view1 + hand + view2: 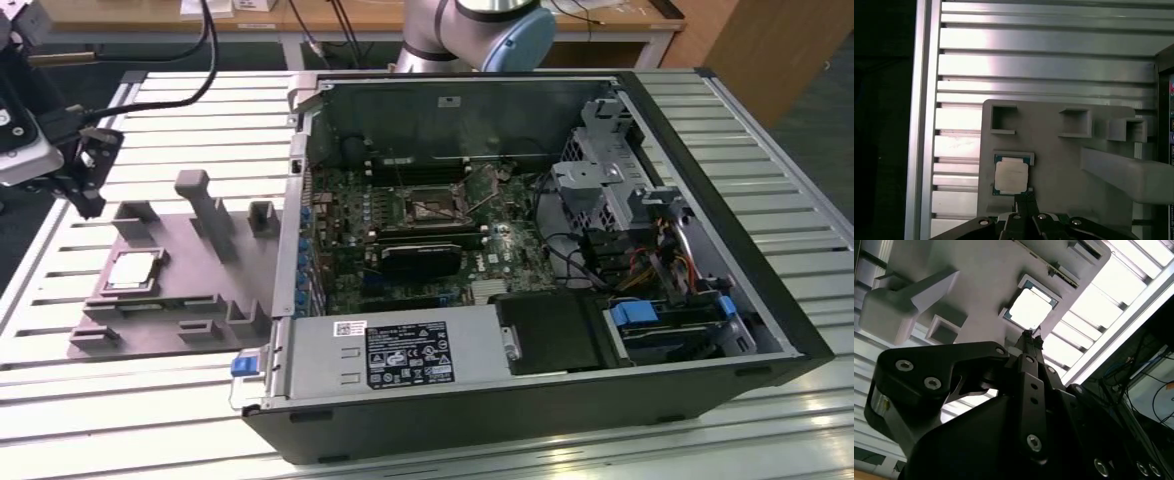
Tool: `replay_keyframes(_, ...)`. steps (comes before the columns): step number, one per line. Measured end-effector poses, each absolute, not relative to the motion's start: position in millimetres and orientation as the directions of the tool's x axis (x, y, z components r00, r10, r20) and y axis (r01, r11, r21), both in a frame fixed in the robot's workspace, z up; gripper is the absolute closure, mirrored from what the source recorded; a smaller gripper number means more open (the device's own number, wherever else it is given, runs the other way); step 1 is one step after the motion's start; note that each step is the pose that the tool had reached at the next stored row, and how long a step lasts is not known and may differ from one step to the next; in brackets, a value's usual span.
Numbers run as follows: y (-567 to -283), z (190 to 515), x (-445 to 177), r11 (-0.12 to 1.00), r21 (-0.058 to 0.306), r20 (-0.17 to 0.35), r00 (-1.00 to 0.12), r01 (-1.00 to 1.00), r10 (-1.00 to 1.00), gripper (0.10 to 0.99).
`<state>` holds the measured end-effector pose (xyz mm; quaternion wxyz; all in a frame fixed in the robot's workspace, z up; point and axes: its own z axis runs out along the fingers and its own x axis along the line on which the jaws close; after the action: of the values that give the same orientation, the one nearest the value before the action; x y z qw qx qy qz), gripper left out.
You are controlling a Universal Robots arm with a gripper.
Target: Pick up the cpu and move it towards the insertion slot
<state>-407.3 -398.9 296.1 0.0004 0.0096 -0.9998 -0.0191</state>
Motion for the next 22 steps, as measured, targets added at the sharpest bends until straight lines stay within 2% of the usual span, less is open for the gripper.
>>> replay_keyframes(22, -402, 258, -414, 0.999, 0.038, 0.000, -1.000, -0.019, -0.019, 0.984)
